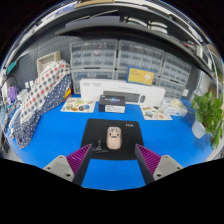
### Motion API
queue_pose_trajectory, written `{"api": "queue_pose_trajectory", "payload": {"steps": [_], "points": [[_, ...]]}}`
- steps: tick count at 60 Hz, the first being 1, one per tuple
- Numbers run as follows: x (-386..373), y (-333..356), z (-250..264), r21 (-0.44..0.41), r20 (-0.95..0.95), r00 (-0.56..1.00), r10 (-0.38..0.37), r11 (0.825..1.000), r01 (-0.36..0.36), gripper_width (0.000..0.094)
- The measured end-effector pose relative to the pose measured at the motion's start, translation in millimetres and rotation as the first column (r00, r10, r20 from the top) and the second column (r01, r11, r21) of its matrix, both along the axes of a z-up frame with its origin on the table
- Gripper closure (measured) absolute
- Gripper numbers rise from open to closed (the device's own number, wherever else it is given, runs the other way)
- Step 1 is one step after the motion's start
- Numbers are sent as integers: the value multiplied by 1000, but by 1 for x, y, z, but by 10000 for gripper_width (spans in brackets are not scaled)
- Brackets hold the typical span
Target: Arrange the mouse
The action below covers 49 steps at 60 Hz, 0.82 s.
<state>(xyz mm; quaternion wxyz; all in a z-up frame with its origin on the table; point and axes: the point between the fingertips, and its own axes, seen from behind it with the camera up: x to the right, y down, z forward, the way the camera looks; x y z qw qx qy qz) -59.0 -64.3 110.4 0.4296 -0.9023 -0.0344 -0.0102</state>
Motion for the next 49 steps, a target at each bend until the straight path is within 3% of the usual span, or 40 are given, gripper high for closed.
{"api": "queue_pose_trajectory", "payload": {"steps": [18, 49], "points": [[18, -93, 64, 79, -11, 998, -55, 995, 55, 72], [10, -154, 77, 86, -19, 999, -26, 996, 28, 70]]}}
